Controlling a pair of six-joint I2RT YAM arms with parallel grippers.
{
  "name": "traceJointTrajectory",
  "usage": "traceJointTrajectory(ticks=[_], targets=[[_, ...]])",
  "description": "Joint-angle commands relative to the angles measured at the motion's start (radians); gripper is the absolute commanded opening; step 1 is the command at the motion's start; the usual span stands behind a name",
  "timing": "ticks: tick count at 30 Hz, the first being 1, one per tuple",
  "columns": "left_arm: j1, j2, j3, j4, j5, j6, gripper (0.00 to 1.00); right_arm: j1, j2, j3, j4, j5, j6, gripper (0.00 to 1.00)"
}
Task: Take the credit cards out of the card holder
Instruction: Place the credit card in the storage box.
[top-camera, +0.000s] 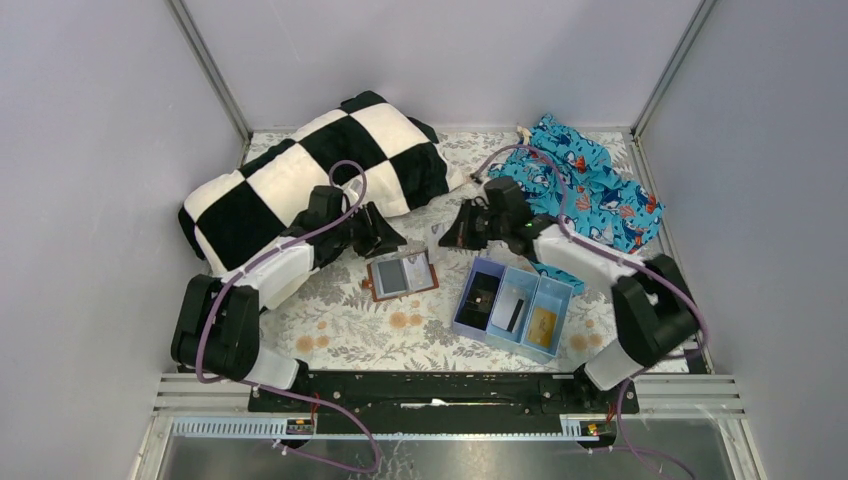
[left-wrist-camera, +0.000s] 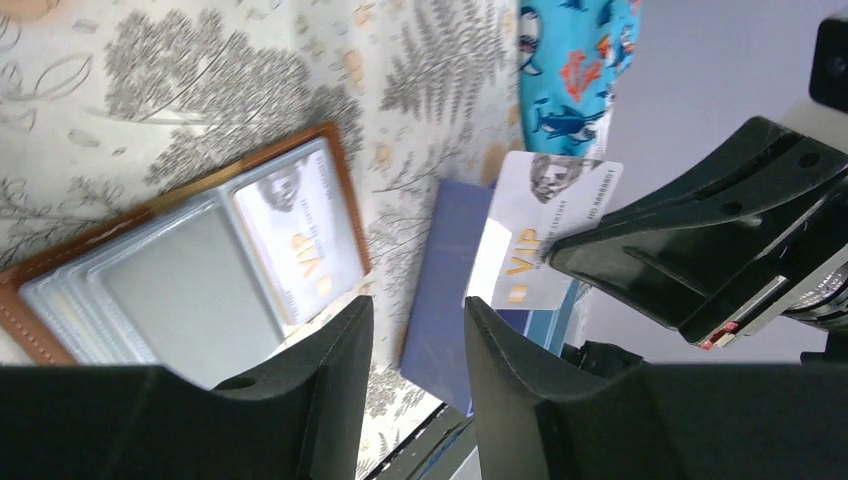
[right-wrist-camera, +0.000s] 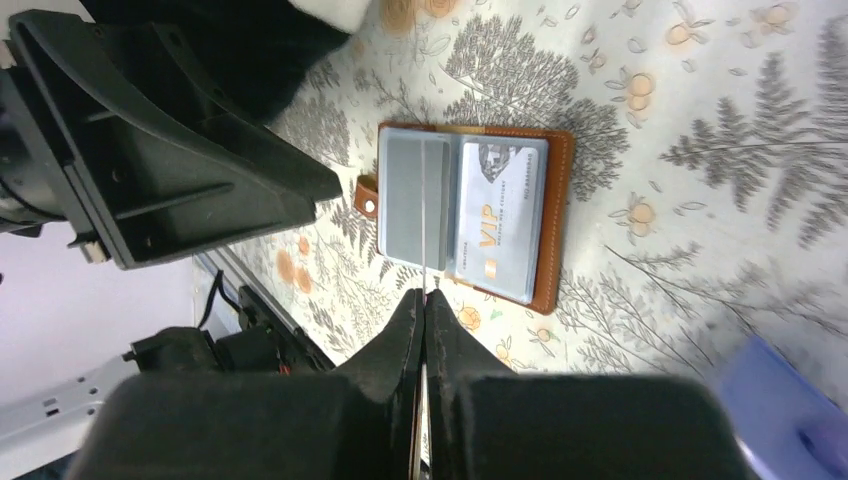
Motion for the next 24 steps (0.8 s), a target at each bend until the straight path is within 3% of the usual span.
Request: traceJointTrajectory(ticks=[1, 7, 13, 17, 24], targets=[[0.007, -0.050, 0.060, -0.017, 0.036, 0.027, 0.43, -0.027, -0.192, -0.058, -0.141, 0.144, -0.010, 0.00], [0.007, -0.068, 0.037, -0.009, 0.054, 0.029, 0.44, -0.045, -0.518, -0.200, -0.377, 0.398, 0.050, 0.00], [0.007, -0.063, 0.012, 0.030, 0.050, 0.014, 0.44, -0.047, -0.825, -0.303, -0.553, 0.557, 0.131, 0.00], [0.007, -0.046, 0.009, 0.050, 0.059, 0.011, 0.44, -0.047, -0.855, -0.339, -0.609, 0.560, 0.175, 0.00], [0.008, -0.049, 0.014, 0.009, 0.014, 0.022, 0.44, -0.047, -0.843, -0.436, -0.562, 0.525, 0.199, 0.00]])
